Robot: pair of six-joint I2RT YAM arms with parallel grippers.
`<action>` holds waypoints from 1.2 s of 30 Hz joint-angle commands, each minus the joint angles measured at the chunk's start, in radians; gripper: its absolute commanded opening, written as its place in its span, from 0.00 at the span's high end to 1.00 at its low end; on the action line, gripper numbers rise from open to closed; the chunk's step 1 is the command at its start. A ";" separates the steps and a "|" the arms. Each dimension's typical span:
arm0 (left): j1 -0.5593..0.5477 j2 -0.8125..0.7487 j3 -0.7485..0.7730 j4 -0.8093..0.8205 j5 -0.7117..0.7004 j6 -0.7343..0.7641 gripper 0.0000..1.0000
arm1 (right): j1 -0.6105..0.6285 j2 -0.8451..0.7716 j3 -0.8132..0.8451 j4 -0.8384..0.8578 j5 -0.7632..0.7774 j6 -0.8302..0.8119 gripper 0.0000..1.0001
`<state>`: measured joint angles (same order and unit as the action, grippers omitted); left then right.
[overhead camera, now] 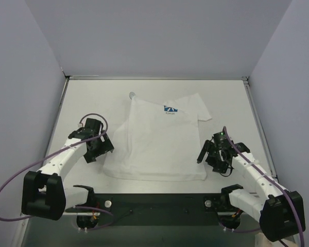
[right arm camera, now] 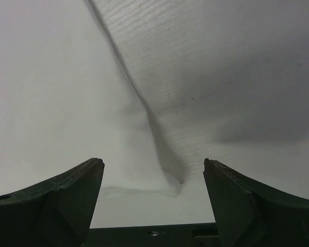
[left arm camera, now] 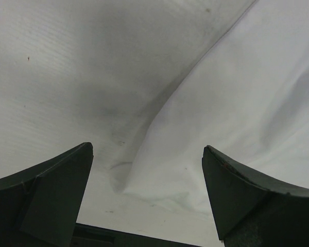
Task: Pin the brooch onto the clothing
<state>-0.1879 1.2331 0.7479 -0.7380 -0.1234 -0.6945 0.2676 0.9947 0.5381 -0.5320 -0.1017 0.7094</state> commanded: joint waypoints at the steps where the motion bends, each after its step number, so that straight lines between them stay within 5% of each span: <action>1: -0.021 -0.043 -0.047 -0.070 0.010 -0.080 0.03 | -0.004 0.007 -0.029 -0.062 -0.090 0.028 0.20; 9: -0.165 -0.026 -0.074 -0.132 0.053 -0.198 0.04 | 0.041 0.027 -0.064 -0.057 -0.136 0.039 0.31; 19: -0.243 -0.049 -0.099 -0.173 -0.099 -0.300 0.09 | 0.068 0.102 -0.096 -0.011 -0.138 0.052 0.39; 20: -0.245 -0.041 -0.091 -0.176 -0.113 -0.300 0.09 | 0.068 0.105 -0.098 -0.005 -0.138 0.052 0.48; 25: -0.243 0.006 -0.113 -0.092 -0.151 -0.241 0.09 | 0.070 0.119 -0.104 0.013 -0.136 0.052 0.56; 28: -0.245 0.038 -0.131 -0.037 -0.140 -0.206 0.11 | 0.070 0.131 -0.104 0.021 -0.139 0.053 0.70; 32: -0.245 0.034 -0.147 0.009 -0.116 -0.168 0.29 | 0.068 0.121 -0.098 0.023 -0.151 0.056 0.91; 35: -0.245 -0.007 -0.165 0.064 -0.044 -0.134 0.60 | 0.068 0.105 -0.084 0.018 -0.154 0.053 1.00; 36: -0.245 -0.036 -0.166 0.069 -0.024 -0.123 0.84 | 0.068 0.099 -0.079 0.017 -0.156 0.053 1.00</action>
<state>-0.4313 1.2533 0.6109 -0.7513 -0.1989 -0.8742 0.3290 1.1145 0.4515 -0.4774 -0.2501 0.7563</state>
